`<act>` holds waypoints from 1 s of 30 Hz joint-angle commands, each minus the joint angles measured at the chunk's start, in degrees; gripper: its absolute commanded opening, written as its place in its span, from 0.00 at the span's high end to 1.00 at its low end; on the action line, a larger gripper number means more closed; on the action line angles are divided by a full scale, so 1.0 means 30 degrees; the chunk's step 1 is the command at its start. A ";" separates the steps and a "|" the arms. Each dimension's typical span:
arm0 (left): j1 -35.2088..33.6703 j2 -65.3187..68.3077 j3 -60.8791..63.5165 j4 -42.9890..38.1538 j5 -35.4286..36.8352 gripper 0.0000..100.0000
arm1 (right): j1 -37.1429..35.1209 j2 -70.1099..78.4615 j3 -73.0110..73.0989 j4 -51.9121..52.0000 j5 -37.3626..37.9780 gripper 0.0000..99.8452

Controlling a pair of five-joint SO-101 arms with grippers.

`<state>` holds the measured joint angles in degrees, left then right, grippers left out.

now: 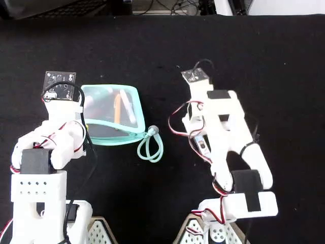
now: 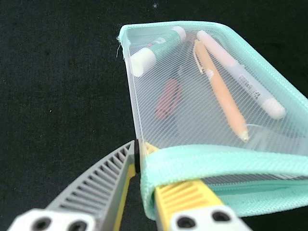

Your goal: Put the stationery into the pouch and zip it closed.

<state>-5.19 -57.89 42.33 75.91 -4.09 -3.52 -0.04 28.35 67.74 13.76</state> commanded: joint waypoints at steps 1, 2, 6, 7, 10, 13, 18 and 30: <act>-0.0103 -0.0147 -0.0718 0.0088 -0.0234 0.97 | -0.0147 0.0806 -0.1832 0.0967 0.0996 0.87; -0.0103 -0.0147 -0.0718 0.0088 -0.0234 0.97 | -0.0147 0.1304 -0.2212 0.1319 0.1377 0.87; -0.0103 -0.0147 -0.0718 0.0088 -0.0234 0.97 | -0.0117 0.3414 -0.3736 0.2432 0.2315 0.87; -0.0103 -0.0147 -0.0718 0.0088 -0.0234 0.97 | -0.0088 0.3853 -0.3971 0.2462 0.2432 0.87; -0.0103 -0.0147 -0.0718 0.0088 -0.0234 0.97 | -0.0117 0.4879 -0.4469 0.2374 0.2520 0.88; -0.0103 -0.0147 -0.0718 0.0088 -0.0234 0.97 | -0.0117 0.5641 -0.4938 0.2374 0.2520 0.88; -0.0103 -0.0147 -0.0718 0.0088 -0.0234 0.97 | -0.0117 0.6901 -0.5553 0.2374 0.2520 0.88; -0.0103 -0.0147 -0.0718 0.0088 -0.0234 0.97 | -0.0264 0.6110 -0.7810 0.4923 0.2520 0.99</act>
<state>-5.19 -57.89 42.33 75.91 -4.09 -3.69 22.02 8.04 79.52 20.88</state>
